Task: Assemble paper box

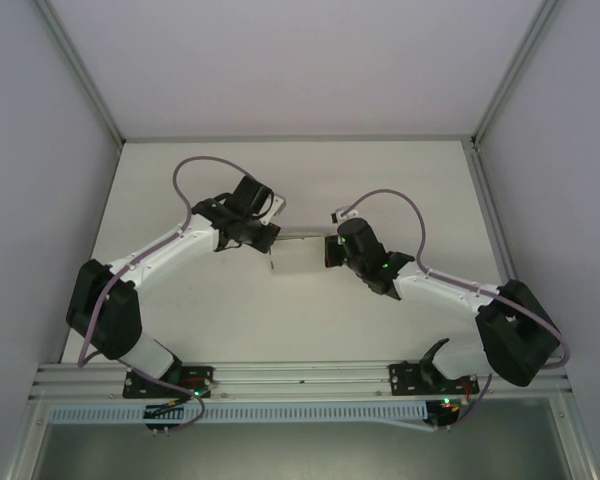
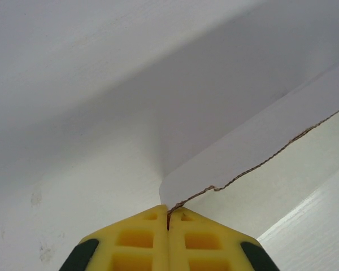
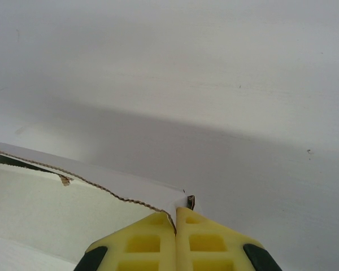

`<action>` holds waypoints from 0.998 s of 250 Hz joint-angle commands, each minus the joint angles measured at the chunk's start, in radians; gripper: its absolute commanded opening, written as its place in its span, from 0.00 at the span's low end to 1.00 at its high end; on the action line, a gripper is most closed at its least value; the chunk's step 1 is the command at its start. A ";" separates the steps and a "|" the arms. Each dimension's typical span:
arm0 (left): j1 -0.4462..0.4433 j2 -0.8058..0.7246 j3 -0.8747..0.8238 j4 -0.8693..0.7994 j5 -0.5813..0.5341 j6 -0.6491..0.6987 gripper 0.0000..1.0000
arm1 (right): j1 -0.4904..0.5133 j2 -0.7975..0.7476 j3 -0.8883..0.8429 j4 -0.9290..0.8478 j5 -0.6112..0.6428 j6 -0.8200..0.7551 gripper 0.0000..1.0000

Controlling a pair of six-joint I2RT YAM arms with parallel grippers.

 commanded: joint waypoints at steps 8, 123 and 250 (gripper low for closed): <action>0.016 0.049 0.041 -0.029 0.116 -0.116 0.00 | 0.047 0.026 -0.053 -0.240 0.024 -0.049 0.00; 0.130 0.053 0.080 -0.091 0.522 -0.410 0.00 | 0.104 0.031 -0.085 -0.259 0.090 -0.018 0.00; -0.056 0.003 -0.102 0.002 0.093 -0.384 0.00 | 0.117 -0.012 -0.154 -0.114 0.127 0.021 0.00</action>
